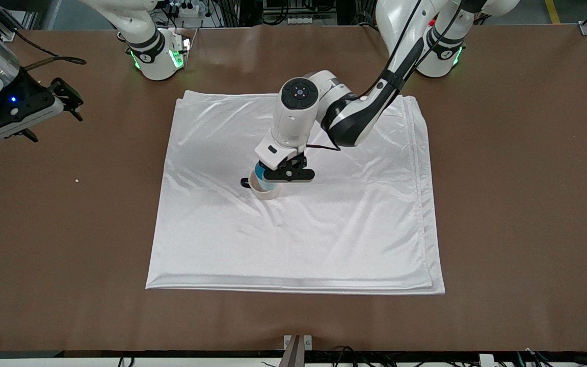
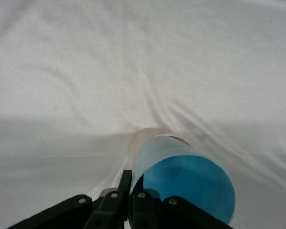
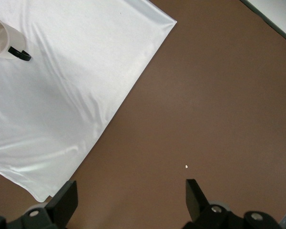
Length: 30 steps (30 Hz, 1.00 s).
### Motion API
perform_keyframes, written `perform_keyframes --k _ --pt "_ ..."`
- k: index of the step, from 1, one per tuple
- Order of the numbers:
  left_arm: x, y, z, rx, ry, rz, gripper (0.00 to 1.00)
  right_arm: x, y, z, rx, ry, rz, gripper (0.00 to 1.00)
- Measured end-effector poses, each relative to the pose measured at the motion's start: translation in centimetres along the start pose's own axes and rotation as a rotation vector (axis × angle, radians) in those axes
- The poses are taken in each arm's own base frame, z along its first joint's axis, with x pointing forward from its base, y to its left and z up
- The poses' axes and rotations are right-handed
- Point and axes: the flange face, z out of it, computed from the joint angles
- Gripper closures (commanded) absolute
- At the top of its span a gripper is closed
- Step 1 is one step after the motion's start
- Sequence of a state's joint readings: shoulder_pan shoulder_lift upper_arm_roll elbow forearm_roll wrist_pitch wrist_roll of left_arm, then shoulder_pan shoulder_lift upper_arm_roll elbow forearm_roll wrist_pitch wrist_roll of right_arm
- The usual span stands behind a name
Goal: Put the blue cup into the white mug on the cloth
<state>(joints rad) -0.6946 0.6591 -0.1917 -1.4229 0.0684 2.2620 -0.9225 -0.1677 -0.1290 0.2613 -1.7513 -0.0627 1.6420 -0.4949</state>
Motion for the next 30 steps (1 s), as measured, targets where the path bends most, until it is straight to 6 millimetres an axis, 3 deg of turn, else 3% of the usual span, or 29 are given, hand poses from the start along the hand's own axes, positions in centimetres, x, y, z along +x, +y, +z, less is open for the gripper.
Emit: perform_keyframes --k 11,22,25,27,30 --pt "-1.3 0.6 1.4 0.012 -0.016 0.018 1.00 -1.7 2.8 0.4 0.041 0.006 0.075 0.00" --pt "-2.1 1.2 2.5 0.008 -0.015 0.032 0.98 -2.6 4.1 0.5 0.052 0.006 0.192 0.00" --pt "-2.0 1.3 2.5 -0.001 -0.009 0.031 0.67 -2.8 4.1 0.6 0.060 -0.005 0.262 0.00" --pt "-1.9 1.3 2.6 -0.004 -0.005 0.030 0.56 -2.8 4.0 0.6 0.065 -0.009 0.302 0.00" --pt "-1.7 1.1 2.7 -0.004 -0.002 0.027 0.19 -2.7 3.7 0.6 0.070 -0.011 0.367 0.00"
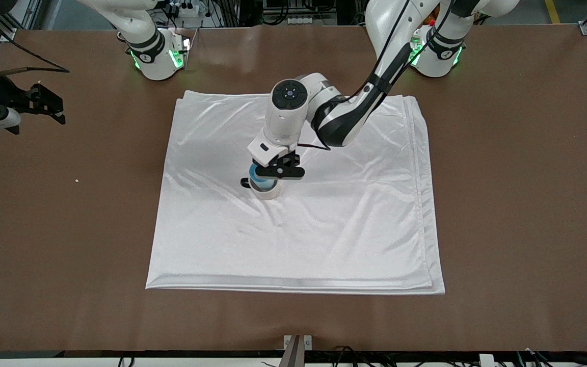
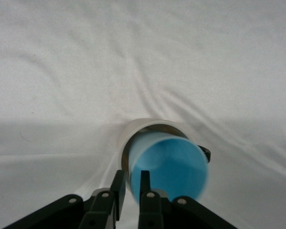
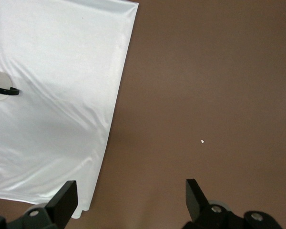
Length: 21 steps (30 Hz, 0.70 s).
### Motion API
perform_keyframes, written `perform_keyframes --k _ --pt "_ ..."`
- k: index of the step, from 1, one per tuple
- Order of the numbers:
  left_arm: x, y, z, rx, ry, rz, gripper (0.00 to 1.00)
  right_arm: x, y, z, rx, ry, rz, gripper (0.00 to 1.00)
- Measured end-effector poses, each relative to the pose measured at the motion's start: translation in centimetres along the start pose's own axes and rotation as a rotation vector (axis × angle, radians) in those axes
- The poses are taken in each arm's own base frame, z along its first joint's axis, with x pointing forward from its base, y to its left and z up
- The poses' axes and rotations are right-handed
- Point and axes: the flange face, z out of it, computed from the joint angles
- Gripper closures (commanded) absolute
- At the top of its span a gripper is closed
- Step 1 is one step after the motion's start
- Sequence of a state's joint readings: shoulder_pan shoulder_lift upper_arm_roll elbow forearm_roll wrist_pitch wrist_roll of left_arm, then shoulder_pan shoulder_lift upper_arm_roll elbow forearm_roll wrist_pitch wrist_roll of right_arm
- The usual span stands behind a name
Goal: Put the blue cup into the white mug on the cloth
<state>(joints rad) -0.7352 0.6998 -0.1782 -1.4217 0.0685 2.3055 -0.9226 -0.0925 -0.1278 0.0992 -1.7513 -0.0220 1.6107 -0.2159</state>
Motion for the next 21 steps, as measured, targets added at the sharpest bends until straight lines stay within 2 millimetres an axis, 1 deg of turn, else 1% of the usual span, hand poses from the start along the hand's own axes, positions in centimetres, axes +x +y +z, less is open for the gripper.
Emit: perform_keyframes --k 1,2,9,14,18,21 --pt "0.0 0.0 0.1 -0.001 0.001 -0.001 0.04 0.0 -0.1 0.0 0.002 0.001 0.021 0.00" --pt "0.1 0.0 0.1 -0.002 0.002 -0.001 0.00 0.0 -0.2 0.0 0.003 0.001 0.043 0.00" --pt "0.2 0.0 0.3 -0.010 0.008 -0.002 0.00 0.1 -0.3 0.0 0.008 0.002 0.163 0.00" --pt "0.9 0.0 -0.2 -0.017 0.024 -0.009 0.00 0.0 0.1 -0.1 0.009 0.004 0.203 0.00" --pt "2.4 -0.3 -1.7 -0.029 0.055 -0.023 0.00 0.1 0.4 0.1 0.010 0.002 0.221 0.00" --pt "3.4 -0.5 -3.7 -0.043 0.086 -0.033 0.00 0.2 0.7 0.2 0.011 0.001 0.242 0.00"
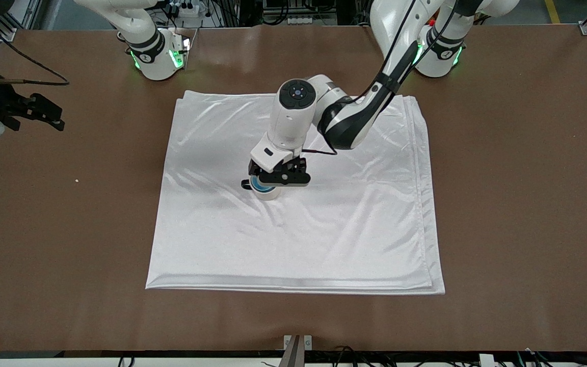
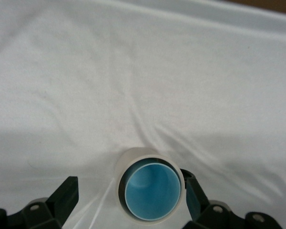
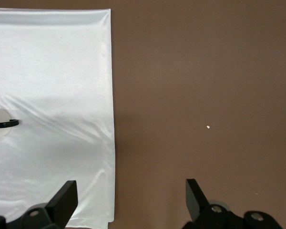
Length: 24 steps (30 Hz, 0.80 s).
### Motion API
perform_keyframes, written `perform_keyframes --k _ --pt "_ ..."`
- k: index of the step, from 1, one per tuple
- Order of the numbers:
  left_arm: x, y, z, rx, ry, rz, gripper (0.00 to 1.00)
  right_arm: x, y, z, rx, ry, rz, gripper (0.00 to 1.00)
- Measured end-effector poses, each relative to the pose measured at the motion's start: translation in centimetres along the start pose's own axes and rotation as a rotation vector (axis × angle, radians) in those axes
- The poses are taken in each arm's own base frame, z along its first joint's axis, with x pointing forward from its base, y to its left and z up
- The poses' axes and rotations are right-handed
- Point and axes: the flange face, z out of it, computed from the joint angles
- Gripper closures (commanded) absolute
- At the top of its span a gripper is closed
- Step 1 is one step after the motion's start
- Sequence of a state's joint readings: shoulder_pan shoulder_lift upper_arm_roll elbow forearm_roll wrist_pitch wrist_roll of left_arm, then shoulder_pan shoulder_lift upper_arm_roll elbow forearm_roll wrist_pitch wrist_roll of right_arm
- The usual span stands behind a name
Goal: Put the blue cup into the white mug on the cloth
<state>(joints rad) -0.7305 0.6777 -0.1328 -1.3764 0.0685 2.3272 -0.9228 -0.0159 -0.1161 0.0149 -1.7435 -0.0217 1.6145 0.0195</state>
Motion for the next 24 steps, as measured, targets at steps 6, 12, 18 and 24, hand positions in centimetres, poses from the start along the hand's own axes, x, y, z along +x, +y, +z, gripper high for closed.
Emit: perform_keyframes --k 6,12,18,24 --pt "2.8 -1.3 -5.4 0.019 0.045 -0.032 0.00 0.3 0.1 0.1 0.001 0.000 0.044 0.00" --pt "5.1 -3.4 -10.7 0.049 0.076 -0.072 0.00 0.7 0.9 0.5 0.003 -0.005 0.072 0.00" --pt "6.9 -5.5 -14.5 0.077 0.099 -0.108 0.00 1.2 2.8 0.9 0.004 -0.009 0.106 0.00" --pt "8.7 -8.7 -17.7 0.129 0.091 -0.093 0.00 1.6 4.2 0.3 0.004 0.004 0.130 0.00"
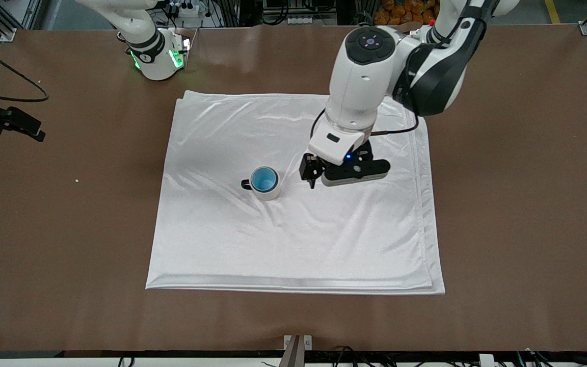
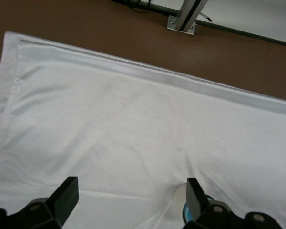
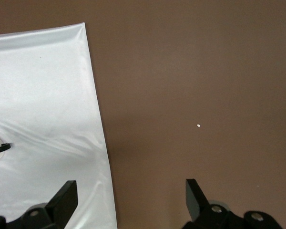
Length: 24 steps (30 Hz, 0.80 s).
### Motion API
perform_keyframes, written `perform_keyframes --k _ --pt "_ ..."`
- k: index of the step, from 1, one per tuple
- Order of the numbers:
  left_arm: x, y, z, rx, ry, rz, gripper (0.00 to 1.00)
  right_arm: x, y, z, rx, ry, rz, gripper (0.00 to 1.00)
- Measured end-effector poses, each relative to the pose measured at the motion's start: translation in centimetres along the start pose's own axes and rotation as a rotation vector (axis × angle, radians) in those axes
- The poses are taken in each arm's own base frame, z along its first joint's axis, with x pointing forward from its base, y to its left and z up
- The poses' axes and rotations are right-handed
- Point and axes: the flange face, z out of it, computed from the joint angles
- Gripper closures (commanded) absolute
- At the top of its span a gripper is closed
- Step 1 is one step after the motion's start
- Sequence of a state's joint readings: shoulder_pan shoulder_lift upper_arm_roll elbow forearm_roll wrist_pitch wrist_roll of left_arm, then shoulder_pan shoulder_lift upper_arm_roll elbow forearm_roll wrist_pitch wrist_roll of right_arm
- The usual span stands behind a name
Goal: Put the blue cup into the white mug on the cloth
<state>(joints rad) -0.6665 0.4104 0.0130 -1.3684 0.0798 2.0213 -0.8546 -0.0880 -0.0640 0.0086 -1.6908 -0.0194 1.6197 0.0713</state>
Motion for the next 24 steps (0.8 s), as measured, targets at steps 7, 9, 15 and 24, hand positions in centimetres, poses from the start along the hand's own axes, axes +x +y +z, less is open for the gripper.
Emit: perform_keyframes --k 7,9,15,24 --pt "3.3 -5.1 -3.0 0.049 -0.021 0.089 0.00 0.1 0.4 -0.4 0.001 0.006 0.008 0.00" --pt "3.9 -6.4 -3.7 0.063 -0.031 0.097 0.00 0.1 0.4 -0.3 0.001 0.005 0.008 0.00" --pt "5.9 -10.3 -5.2 0.092 -0.052 0.118 0.00 0.2 0.4 -0.2 0.003 0.005 0.008 0.00" --pt "8.1 -16.0 -5.6 0.118 -0.075 0.132 0.00 0.4 0.3 -0.5 0.005 0.019 0.008 0.00"
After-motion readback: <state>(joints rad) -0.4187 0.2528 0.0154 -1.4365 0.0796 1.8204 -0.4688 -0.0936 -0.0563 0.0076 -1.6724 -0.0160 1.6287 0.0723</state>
